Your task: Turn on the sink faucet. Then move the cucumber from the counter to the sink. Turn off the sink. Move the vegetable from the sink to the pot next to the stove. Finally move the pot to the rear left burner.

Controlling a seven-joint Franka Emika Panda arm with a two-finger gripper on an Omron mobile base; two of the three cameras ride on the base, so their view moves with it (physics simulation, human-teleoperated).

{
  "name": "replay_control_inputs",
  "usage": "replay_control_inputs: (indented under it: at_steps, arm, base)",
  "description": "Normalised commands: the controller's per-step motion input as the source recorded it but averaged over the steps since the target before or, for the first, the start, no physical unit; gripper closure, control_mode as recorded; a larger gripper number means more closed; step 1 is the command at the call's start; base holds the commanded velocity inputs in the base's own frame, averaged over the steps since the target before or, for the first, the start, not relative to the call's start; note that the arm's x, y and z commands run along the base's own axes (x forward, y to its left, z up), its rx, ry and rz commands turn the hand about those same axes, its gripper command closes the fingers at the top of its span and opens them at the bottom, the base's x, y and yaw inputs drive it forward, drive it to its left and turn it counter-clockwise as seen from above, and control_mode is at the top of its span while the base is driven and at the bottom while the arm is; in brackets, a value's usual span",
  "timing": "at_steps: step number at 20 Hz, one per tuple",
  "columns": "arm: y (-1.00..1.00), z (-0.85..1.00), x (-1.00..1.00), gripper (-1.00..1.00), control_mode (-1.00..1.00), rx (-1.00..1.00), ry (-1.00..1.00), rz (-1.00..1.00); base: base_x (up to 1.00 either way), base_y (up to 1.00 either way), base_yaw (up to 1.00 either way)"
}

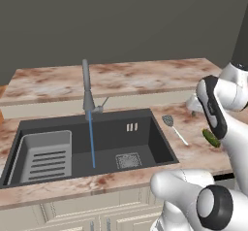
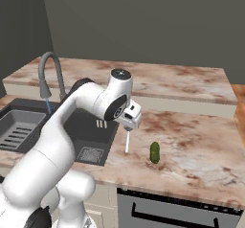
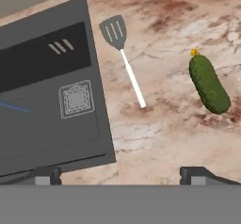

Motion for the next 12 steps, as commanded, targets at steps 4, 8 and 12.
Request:
replay_control_inputs:
  at_steps: [4,8,12]
  arm:
    - [-0.88,-0.43,-0.23,-1.0,-1.0,0.0,0.12,-0.11]
    - [-0.48,-0.37,0.02,-1.0,-1.0,-0.01,0.01,-0.03]
    - [-0.48,-0.26,0.2,-1.0,-1.0,-0.01,0.02,0.0]
  base:
    - [0.0,0.0,0.0]
    - [0.0,0.0,0.0]
    - [0.0,0.0,0.0]
